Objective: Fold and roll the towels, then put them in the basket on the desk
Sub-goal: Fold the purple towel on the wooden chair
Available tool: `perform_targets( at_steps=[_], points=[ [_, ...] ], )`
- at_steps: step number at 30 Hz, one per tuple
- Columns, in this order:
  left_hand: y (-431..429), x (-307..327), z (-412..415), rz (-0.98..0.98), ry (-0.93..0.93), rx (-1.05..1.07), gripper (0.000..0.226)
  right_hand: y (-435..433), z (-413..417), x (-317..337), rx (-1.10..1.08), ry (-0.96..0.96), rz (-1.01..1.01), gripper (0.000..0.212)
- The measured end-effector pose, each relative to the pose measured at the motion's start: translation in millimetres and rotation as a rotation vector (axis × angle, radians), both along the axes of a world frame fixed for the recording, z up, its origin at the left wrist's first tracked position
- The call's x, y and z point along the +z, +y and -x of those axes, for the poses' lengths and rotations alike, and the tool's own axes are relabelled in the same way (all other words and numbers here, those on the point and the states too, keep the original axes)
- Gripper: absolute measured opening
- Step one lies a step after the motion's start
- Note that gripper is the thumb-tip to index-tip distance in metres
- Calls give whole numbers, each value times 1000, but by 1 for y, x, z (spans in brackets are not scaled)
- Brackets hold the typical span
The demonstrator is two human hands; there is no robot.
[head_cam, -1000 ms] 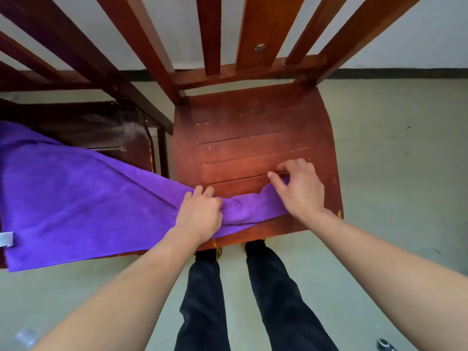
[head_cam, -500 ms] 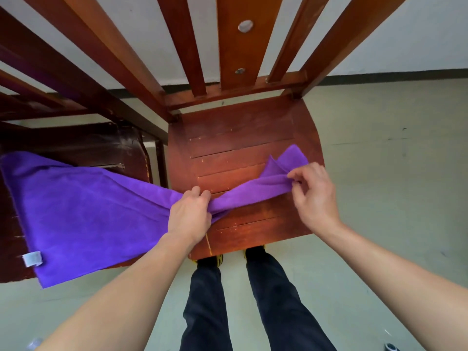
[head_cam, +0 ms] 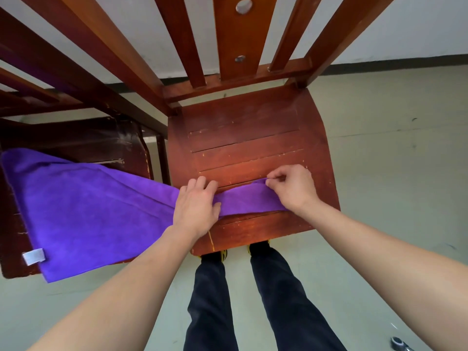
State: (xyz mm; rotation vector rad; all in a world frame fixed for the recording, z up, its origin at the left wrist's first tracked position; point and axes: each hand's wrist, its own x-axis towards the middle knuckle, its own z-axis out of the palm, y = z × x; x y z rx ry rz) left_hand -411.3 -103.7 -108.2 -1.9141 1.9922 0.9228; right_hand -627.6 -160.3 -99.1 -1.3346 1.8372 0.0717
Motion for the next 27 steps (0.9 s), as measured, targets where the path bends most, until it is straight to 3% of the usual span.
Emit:
perform_targets(
  at_steps=[4,10,13,18,22,25,27],
  points=[
    [-20,5,3,-92,88,-61,72,9,12,49,19,-223,474,7],
    [-55,21,-14,-166,157,30,42,-8,45,75,-191,-198,652,11],
    [-62,36,-25,-95,201,73,52,-20,58,71,-216,-156,634,7],
    [-84,47,-45,87,287,293,14,-40,60,64,-164,-110,586,9],
    [-119,44,-49,241,236,543,5,-96,50,38,-138,-14,470,12],
    [-138,32,-45,273,216,716,12,-142,37,19,-387,-195,315,15],
    [-137,24,-39,284,168,704,21,-153,40,5,-534,-210,287,24]
  ],
)
